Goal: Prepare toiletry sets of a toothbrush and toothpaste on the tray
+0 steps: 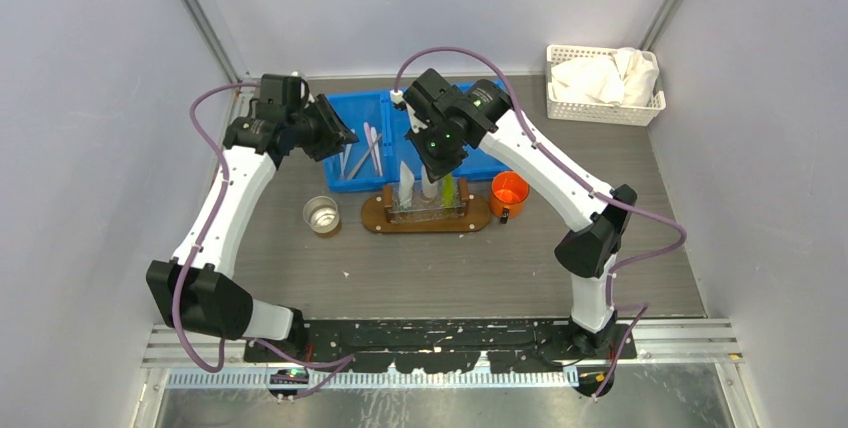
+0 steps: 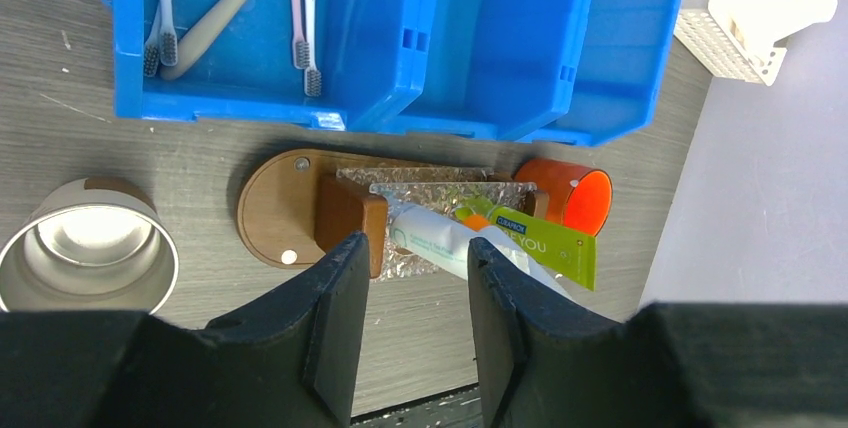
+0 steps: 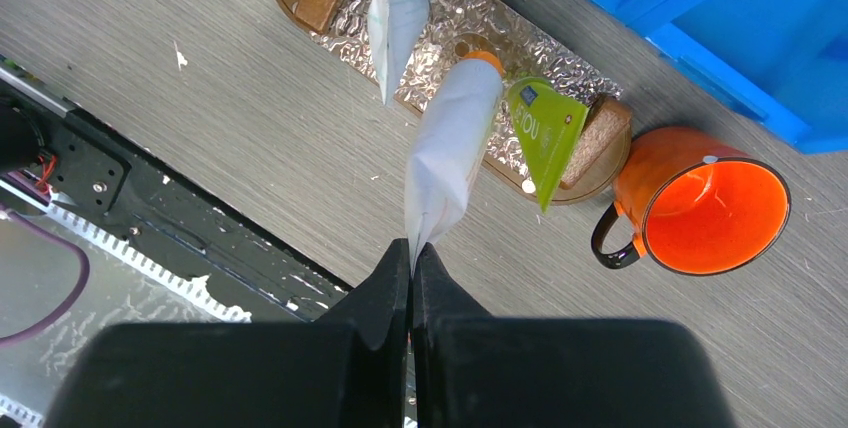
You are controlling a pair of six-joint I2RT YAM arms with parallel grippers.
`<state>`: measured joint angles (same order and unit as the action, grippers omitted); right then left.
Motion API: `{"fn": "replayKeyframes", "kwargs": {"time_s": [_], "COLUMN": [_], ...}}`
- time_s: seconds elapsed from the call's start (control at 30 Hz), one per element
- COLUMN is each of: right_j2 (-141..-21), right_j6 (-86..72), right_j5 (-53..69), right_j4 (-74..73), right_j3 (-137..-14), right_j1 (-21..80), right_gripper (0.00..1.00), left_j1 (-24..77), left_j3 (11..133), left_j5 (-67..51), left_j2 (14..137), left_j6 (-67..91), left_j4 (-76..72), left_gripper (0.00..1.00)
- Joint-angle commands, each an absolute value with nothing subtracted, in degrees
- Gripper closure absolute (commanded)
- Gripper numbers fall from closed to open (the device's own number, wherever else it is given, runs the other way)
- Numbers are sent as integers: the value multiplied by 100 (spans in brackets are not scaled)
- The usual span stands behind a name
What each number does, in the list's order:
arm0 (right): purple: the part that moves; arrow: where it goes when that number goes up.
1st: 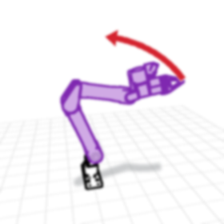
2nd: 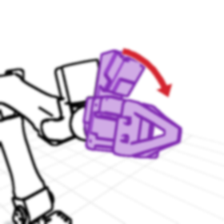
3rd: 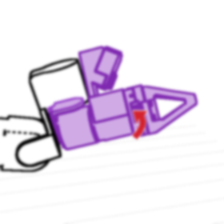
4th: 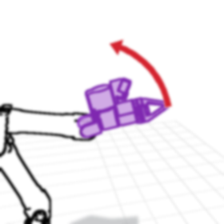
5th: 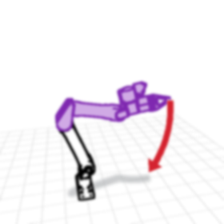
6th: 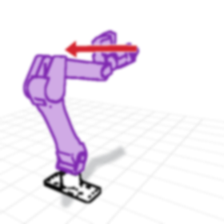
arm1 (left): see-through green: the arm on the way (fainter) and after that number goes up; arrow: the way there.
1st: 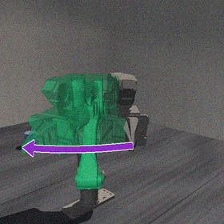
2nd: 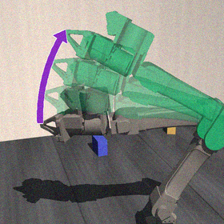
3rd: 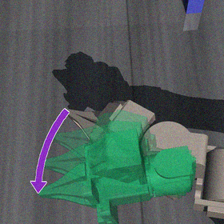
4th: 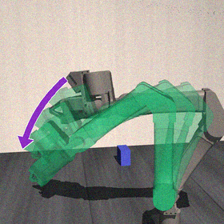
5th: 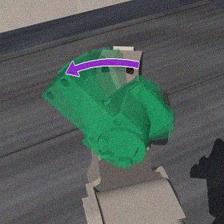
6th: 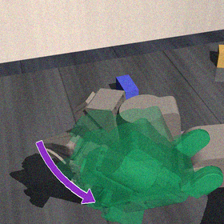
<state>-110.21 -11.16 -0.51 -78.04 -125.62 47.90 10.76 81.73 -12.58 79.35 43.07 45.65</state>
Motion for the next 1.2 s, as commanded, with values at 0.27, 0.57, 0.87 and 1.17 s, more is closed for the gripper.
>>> {"fn": "replayKeyframes", "kwargs": {"time_s": [0.27,0.57,0.87,1.17], "right_j2": [-10676,-10616,-10612,-10569], "right_j6": [-945,-931,-890,-930], "right_j5": [-86,-75,-74,-76], "right_j4": [-7273,-7160,-7134,-7088], "right_j3": [-12463,-12445,-12361,-12129], "right_j1": [4634,4630,4603,4597], "right_gripper": [99,99,99,99], "left_j1": [1090,1090,1090,1090], "left_j3": [8124,8106,8087,8069], "left_j5": [-1351,-1379,-1403,-1450], "left_j2": [7831,7849,7881,7925], "left_j6": [4337,4351,4359,4382], "left_j4": [4282,4257,4232,4180], "left_gripper": [59,60,61,62]}}
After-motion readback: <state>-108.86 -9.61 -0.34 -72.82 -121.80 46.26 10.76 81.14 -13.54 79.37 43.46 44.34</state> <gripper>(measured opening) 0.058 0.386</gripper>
